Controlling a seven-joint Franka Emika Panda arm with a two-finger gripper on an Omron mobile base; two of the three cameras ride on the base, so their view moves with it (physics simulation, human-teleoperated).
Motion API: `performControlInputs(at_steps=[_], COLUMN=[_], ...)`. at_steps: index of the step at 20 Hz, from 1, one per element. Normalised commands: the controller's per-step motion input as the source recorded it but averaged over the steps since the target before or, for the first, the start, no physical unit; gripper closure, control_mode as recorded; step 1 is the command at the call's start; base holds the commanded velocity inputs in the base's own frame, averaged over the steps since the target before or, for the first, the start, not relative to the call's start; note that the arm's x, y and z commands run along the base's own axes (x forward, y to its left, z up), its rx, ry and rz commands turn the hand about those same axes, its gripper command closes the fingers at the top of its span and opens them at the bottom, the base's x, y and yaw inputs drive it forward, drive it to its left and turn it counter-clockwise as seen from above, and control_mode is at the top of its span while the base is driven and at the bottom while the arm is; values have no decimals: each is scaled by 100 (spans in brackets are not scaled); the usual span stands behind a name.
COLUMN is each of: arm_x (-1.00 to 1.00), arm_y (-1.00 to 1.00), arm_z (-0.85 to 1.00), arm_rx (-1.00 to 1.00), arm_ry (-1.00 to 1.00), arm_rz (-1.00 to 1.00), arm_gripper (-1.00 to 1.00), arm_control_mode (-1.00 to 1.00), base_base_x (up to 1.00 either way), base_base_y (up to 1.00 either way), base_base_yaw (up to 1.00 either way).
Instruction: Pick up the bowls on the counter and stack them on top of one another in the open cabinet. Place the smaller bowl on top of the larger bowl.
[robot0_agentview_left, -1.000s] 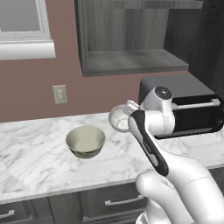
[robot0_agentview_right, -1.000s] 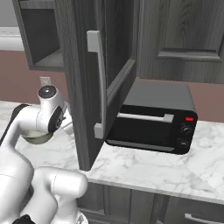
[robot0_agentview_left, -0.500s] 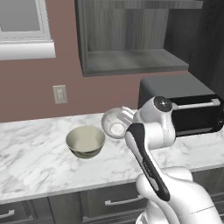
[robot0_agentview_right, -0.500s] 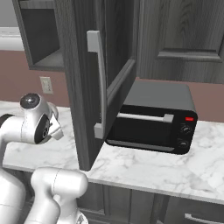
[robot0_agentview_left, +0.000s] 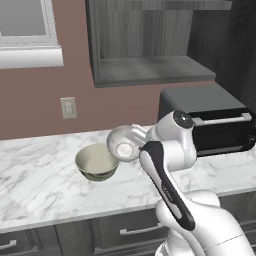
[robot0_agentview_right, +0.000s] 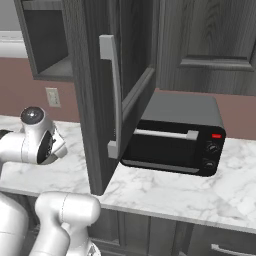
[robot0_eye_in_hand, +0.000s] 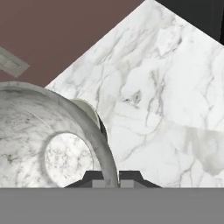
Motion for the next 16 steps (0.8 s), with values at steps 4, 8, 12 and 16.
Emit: performControlInputs(at_steps=[4, 8, 12, 16], arm_x=[7, 24, 39, 18], arm_y=[25, 28, 11, 0], arm_z=[0, 0, -2, -5], arm_rx=[0, 0, 0, -1], arm_ry=[4, 6, 9, 1], arm_rz=[13, 11, 4, 0], arm_gripper=[100, 100, 100, 100], arm_control_mode=[-100, -100, -100, -100], base_base_x=[0, 0, 0, 0], base_base_y=[0, 0, 0, 0], base_base_yaw=[0, 0, 0, 0])
